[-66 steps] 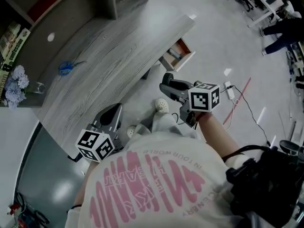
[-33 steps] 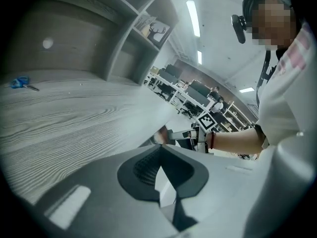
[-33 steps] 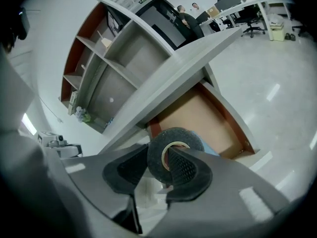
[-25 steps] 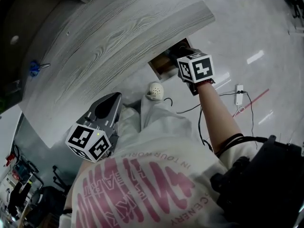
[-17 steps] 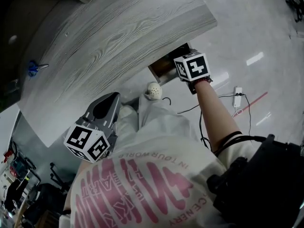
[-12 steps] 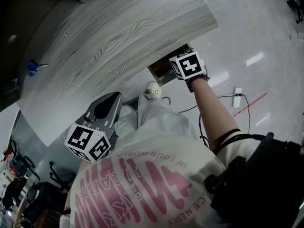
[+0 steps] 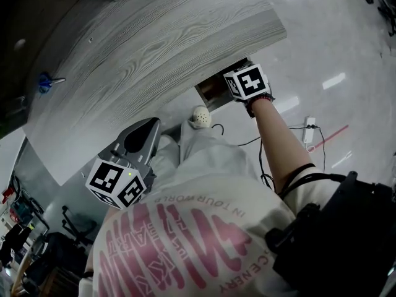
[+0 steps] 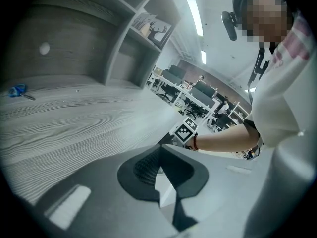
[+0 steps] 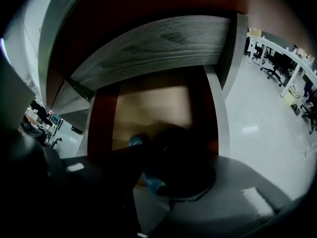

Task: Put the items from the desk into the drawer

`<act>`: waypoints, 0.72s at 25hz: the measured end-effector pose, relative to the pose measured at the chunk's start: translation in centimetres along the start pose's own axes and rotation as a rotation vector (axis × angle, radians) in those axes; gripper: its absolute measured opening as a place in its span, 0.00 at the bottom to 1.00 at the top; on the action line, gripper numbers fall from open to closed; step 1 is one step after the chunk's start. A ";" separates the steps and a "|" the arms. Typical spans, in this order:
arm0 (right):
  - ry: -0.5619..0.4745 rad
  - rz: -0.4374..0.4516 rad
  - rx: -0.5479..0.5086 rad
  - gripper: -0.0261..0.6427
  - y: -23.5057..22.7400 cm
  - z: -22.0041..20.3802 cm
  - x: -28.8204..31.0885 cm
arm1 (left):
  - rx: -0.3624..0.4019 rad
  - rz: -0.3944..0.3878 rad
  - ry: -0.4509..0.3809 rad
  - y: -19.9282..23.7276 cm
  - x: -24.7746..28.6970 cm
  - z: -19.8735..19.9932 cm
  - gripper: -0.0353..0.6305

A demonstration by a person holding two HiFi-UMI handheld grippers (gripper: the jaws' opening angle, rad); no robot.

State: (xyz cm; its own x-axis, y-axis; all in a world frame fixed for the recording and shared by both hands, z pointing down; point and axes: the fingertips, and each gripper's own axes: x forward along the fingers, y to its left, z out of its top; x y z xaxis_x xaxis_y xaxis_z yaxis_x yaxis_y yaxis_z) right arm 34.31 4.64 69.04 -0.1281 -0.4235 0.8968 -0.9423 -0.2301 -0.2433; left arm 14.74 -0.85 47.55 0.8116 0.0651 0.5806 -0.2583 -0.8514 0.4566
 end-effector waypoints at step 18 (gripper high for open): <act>-0.385 -0.090 0.268 0.04 -1.7 2.0 -12.3 | 0.067 -0.067 -0.139 -0.9 -3.1 1.3 0.08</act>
State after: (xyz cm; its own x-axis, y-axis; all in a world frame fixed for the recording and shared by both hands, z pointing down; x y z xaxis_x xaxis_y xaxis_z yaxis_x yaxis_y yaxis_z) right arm 38.08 8.53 57.68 0.1223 -0.6736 0.7289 -0.8251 -0.4772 -0.3025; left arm 13.10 -0.96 44.48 0.8917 0.0539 0.4494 -0.1697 -0.8806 0.4424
